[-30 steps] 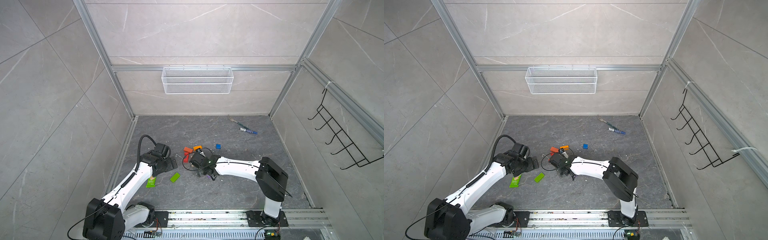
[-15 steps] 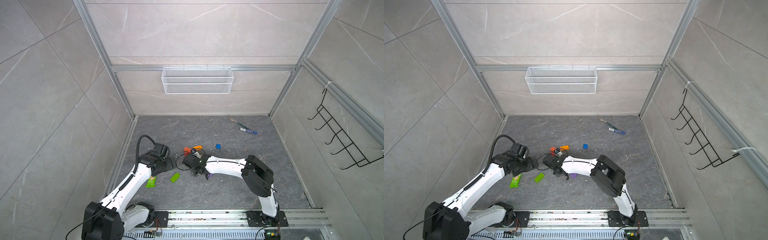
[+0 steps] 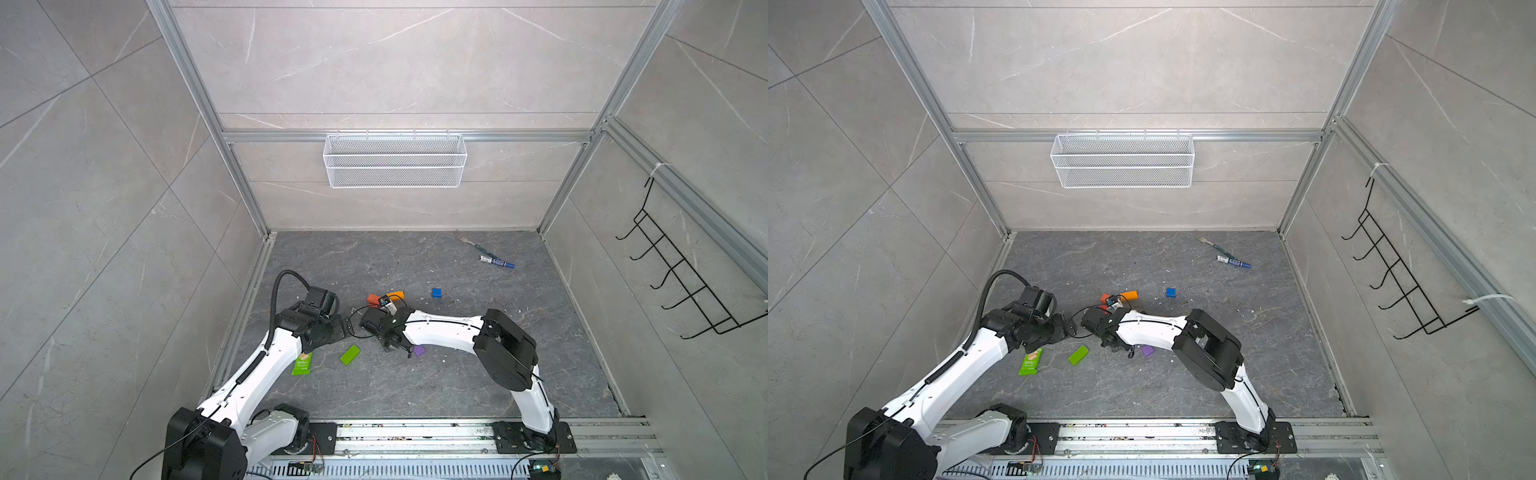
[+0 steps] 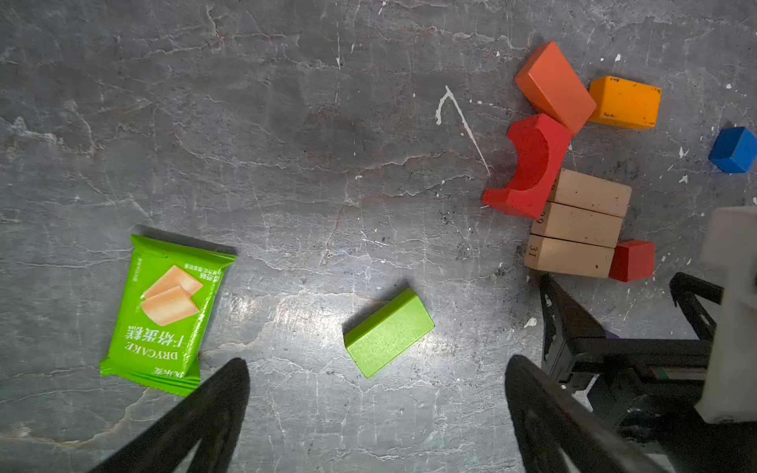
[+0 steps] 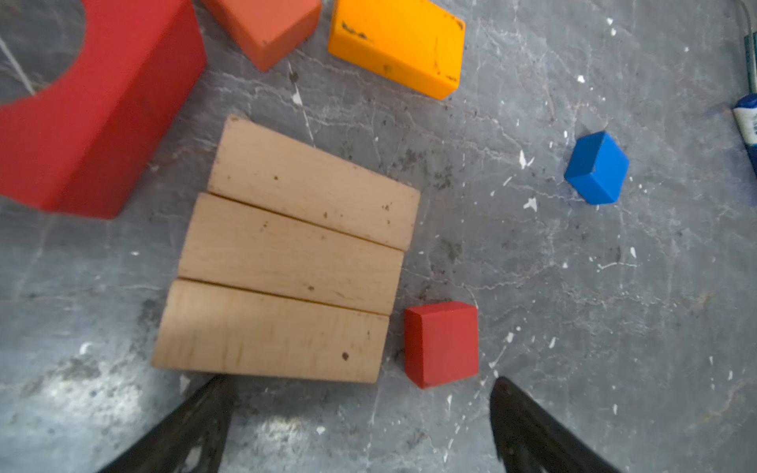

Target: Build the wood block tower

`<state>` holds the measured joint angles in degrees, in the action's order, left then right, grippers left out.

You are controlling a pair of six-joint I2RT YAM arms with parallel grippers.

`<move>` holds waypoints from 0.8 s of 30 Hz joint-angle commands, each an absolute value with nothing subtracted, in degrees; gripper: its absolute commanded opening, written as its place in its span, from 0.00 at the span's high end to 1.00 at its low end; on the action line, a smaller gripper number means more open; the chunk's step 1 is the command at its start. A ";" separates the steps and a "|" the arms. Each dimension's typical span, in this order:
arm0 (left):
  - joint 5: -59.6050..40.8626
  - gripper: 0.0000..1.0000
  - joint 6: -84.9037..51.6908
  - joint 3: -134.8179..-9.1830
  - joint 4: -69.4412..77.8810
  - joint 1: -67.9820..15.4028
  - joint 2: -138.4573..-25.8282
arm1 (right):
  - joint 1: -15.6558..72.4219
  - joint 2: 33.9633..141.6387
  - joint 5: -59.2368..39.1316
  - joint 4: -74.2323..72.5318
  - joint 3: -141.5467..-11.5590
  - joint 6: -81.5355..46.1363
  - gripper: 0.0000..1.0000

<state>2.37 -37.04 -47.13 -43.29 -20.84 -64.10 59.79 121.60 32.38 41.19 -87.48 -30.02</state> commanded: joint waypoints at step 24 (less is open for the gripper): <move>1.10 0.00 -36.19 -47.46 -43.59 -20.37 -63.23 | 59.78 124.65 34.72 44.47 -90.38 -29.93 0.01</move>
<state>2.07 -37.04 -47.11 -43.29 -20.84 -64.10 59.83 123.24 33.98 42.54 -89.84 -29.98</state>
